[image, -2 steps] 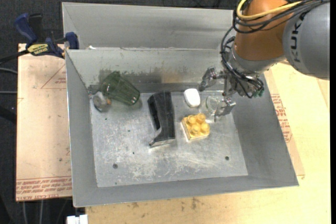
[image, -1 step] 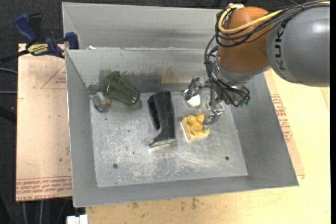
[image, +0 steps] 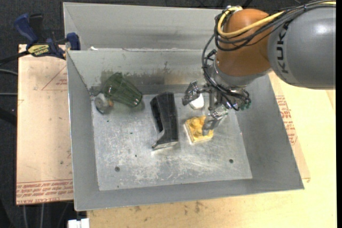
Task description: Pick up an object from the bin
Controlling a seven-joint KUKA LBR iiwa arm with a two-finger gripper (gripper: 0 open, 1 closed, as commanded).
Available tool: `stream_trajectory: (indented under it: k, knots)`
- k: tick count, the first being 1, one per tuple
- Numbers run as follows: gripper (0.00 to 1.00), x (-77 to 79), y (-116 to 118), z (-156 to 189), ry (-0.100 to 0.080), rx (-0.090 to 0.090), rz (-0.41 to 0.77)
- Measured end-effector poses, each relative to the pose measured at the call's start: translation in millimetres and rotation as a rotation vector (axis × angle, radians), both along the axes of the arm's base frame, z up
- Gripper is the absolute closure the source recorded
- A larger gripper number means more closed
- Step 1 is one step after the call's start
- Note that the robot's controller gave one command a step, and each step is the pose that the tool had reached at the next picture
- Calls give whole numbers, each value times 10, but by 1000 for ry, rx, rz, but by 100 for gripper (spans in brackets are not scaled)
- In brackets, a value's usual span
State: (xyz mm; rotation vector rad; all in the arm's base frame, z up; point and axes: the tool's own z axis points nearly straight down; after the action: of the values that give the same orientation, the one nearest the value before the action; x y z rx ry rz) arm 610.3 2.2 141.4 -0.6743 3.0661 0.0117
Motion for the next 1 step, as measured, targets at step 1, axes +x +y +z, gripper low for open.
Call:
stream_trajectory:
  k: [1]
  knots:
    - [0, 75, -232, -368, -11, -10, 205]
